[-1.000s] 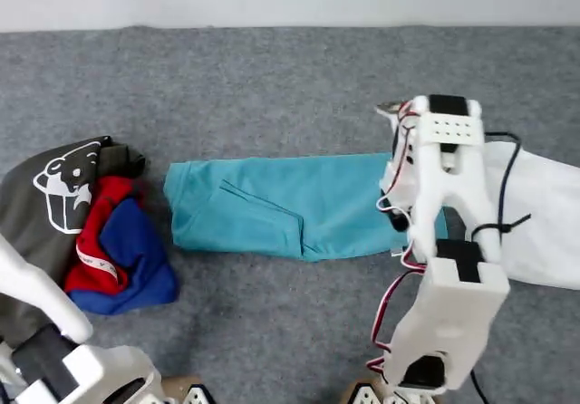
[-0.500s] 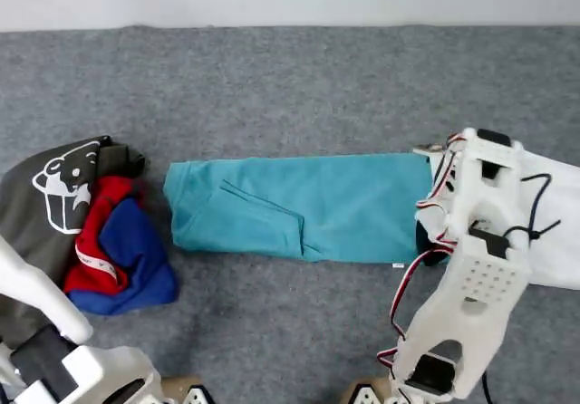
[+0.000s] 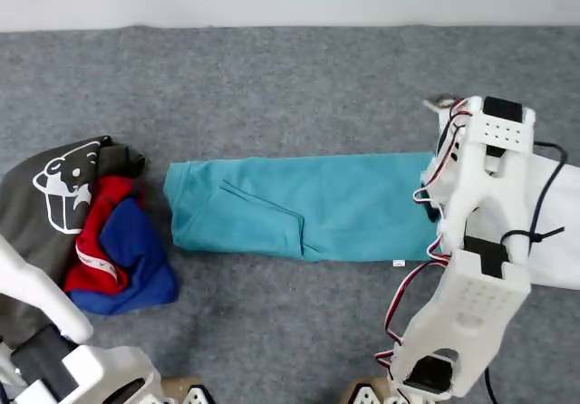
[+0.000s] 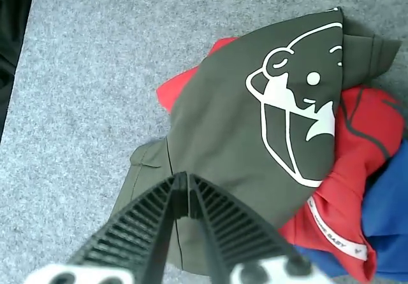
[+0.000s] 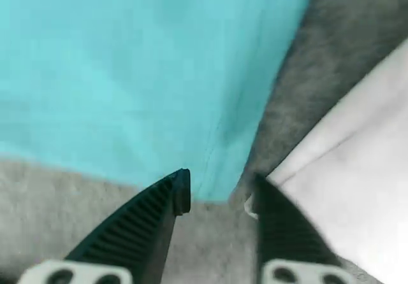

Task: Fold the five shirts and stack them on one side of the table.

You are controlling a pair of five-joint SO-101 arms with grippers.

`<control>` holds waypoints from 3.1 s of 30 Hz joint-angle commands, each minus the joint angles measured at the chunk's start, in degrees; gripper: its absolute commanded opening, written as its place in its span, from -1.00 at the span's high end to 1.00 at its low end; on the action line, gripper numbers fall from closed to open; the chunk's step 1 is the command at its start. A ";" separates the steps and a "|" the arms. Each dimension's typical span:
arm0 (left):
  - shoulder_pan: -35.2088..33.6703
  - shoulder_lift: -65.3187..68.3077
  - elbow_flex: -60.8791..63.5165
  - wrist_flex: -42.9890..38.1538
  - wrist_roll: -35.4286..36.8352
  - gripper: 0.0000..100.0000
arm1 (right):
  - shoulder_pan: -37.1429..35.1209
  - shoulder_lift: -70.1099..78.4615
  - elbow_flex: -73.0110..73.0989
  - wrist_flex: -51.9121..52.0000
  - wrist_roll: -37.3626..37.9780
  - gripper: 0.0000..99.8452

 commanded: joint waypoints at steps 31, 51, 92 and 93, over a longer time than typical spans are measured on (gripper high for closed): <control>0.44 -2.99 2.33 1.41 -0.79 0.97 | -3.74 7.34 -11.16 -5.32 -5.19 0.98; 0.44 -3.16 2.33 1.32 -0.79 0.97 | -18.77 -3.12 -26.90 8.40 8.18 0.98; 0.44 -3.16 7.96 0.53 -0.53 0.97 | -54.81 10.86 -26.20 -7.08 2.55 0.67; 0.44 -3.16 7.96 0.53 -0.53 0.97 | -55.43 10.68 -26.20 -6.81 2.55 0.62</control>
